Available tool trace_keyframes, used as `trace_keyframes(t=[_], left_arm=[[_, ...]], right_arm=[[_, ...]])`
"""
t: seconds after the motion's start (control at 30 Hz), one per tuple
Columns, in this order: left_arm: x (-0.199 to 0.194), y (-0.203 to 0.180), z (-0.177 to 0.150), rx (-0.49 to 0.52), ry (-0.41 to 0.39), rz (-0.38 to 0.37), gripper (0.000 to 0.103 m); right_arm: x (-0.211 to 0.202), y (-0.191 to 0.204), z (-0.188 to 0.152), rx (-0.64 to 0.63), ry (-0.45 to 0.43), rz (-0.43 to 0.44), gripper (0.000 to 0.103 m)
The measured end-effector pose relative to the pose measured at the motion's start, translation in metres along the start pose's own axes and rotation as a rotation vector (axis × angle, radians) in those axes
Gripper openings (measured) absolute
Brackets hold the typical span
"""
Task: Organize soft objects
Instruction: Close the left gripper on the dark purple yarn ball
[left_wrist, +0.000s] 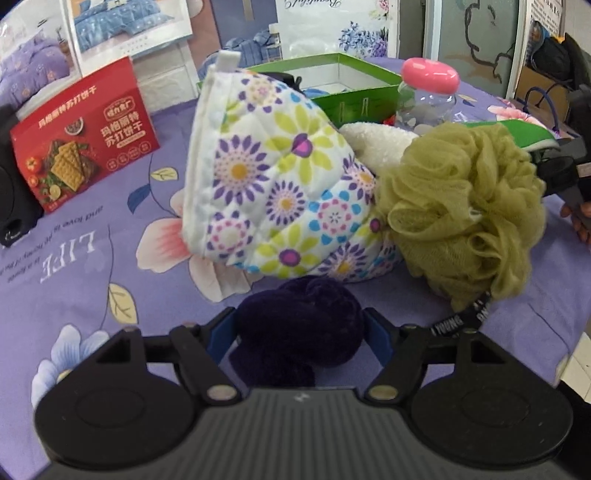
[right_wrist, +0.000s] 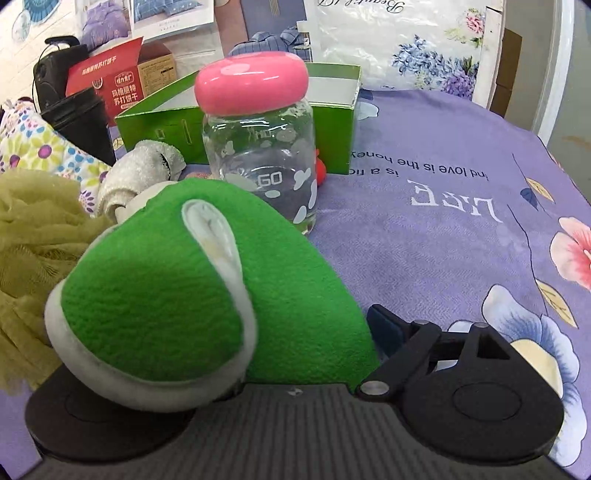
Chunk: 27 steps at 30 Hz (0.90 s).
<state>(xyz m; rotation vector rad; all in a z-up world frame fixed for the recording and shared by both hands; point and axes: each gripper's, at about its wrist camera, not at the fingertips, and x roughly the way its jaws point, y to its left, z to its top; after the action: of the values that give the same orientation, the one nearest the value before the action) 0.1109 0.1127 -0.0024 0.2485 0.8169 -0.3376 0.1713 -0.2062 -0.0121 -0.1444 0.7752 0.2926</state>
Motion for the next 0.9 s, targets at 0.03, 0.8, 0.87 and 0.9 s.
trace_keyframes(t=[0.03,0.8,0.87,0.9], left_arm=[[0.006,-0.001,0.001,0.009,0.014,0.019,0.074],[0.002,0.010,-0.007,-0.189,0.054,0.027,0.067],[-0.006,0.012,-0.008,-0.220,0.031,0.041,0.066],[-0.012,0.013,-0.008,-0.227,0.016,0.046,0.066]], right_arm=[[0.000,-0.001,0.000,0.003,-0.003,0.002,0.075],[-0.052,0.010,0.006,-0.081,-0.186,0.005,0.002],[-0.059,0.008,0.004,-0.067,-0.204,0.007,0.000],[-0.065,0.007,0.003,-0.057,-0.221,0.009,0.000]])
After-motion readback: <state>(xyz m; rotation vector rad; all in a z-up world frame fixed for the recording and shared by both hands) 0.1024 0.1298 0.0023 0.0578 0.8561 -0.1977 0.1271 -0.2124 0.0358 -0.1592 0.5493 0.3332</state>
